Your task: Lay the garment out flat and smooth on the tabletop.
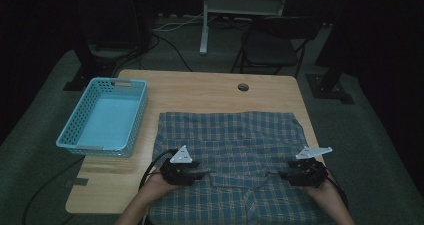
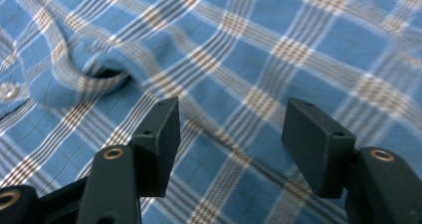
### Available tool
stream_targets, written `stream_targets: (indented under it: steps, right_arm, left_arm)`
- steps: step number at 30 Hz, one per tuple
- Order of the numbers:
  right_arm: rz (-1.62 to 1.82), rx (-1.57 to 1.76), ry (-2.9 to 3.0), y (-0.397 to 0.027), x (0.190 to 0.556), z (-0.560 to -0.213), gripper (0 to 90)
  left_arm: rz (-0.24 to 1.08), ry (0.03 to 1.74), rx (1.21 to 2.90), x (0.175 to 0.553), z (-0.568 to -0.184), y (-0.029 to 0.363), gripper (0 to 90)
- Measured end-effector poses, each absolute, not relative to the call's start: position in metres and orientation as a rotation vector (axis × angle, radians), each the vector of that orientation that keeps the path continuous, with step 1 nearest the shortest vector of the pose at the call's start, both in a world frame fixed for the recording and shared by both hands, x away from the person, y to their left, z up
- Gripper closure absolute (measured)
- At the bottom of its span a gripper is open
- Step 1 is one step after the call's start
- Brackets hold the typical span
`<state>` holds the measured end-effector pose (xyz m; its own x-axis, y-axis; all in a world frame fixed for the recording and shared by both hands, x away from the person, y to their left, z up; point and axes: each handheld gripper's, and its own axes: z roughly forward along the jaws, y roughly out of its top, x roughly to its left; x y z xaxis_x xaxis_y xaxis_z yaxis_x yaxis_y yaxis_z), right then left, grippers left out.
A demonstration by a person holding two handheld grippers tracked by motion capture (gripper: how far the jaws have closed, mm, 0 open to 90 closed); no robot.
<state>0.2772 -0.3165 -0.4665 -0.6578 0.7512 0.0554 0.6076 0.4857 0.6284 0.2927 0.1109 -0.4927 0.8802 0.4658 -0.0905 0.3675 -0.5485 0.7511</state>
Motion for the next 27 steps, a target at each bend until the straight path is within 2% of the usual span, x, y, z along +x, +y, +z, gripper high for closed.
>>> stream_targets:
  steps: [7,11,13,15,17,20,27]
  right_arm:
    - [0.816,1.005,2.58,-0.298,0.28,-0.476,39.4]
    - [0.776,0.961,2.577,-0.292,0.289,-0.473,42.6]
    - [0.753,0.922,2.599,-0.288,0.296,-0.472,51.6]
    - [0.753,0.915,2.63,-0.284,0.301,-0.471,62.3]
    - [0.734,0.9,2.666,-0.28,0.303,-0.469,70.1]
    - [0.685,0.856,2.698,-0.275,0.307,-0.463,86.6]
    - [0.907,0.965,2.646,-0.287,0.331,-0.433,87.4]
  left_arm:
    - [0.149,0.597,2.212,0.294,-0.492,0.11,53.8]
    - [0.146,0.594,2.233,0.295,-0.49,0.109,54.9]
    - [0.146,0.58,2.271,0.298,-0.487,0.108,55.8]
    - [0.161,0.586,2.29,0.3,-0.485,0.107,60.7]
    - [0.18,0.589,2.304,0.301,-0.484,0.107,67.7]
    - [0.203,0.606,2.328,0.305,-0.481,0.105,85.2]
    - [0.209,0.602,2.321,0.315,-0.467,0.102,87.0]
